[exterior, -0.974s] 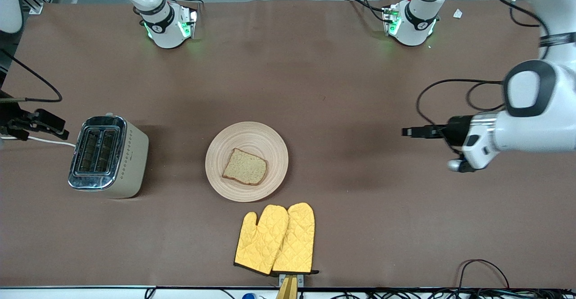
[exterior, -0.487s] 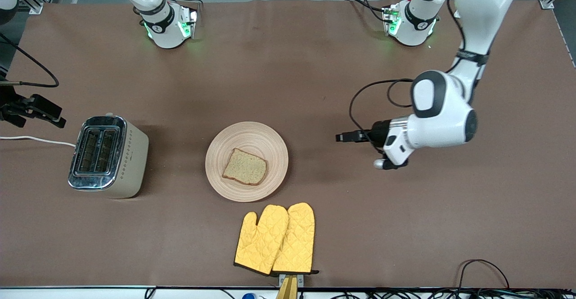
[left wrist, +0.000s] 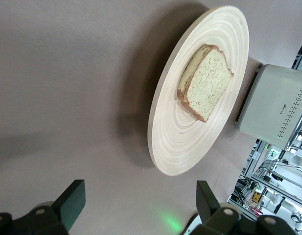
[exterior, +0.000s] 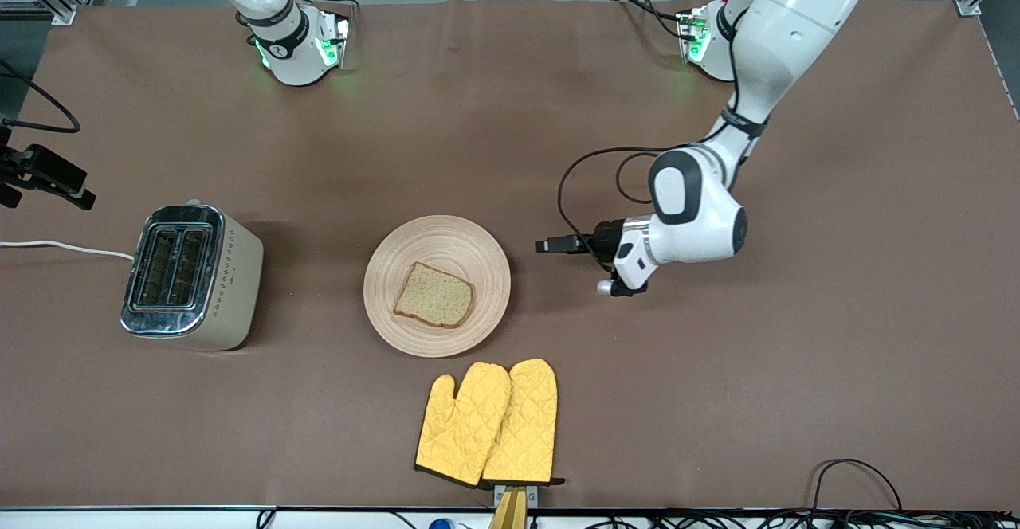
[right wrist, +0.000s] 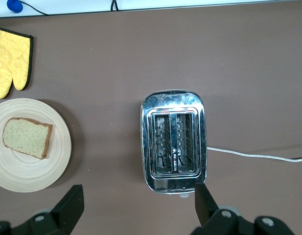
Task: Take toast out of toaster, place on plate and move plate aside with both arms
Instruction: 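Move the left gripper to the plate rim and grip it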
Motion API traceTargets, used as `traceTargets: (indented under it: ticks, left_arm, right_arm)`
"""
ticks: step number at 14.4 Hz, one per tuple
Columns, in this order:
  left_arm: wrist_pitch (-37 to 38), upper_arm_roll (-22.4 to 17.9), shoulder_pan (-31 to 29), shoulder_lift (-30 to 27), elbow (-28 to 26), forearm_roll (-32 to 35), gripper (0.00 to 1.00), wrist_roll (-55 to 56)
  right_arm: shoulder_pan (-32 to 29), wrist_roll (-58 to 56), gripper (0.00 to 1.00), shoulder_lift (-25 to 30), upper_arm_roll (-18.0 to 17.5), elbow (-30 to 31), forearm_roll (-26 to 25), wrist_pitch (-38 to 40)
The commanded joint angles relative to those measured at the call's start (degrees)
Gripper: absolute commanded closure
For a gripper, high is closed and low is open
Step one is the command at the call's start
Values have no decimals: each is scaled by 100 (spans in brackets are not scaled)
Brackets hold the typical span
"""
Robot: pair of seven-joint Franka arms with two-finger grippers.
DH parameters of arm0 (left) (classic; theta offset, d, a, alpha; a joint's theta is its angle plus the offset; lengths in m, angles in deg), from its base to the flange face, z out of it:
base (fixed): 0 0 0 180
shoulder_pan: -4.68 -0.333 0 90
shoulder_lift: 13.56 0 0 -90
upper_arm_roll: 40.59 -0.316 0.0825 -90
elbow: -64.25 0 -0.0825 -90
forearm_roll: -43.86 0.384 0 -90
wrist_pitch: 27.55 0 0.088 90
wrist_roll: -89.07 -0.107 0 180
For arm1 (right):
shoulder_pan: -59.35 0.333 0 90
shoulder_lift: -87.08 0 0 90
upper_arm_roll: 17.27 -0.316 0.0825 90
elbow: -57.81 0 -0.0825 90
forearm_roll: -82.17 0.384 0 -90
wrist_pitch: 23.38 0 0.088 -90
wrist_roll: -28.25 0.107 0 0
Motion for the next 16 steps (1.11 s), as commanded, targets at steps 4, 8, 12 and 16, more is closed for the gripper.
traceTargets:
  ticks: [4,8,12,16]
  left_arm:
    - [-583,19,444,742,829,-216,0,-259]
    - [-592,11,593,1287,1392,-172,0,-267]
    - [-802,19,760,1586,1753,-207,1,-233]
    - [-812,19,813,1709,1972,-207,19,-197]
  right_arm:
    - [-38,144,0,54,-79,20,-56,19]
    - [-30,153,0,54,-87,20,-56,54]
    - [-30,153,0,54,-88,20,-48,63]
    - [-47,153,0,54,-79,20,-48,54]
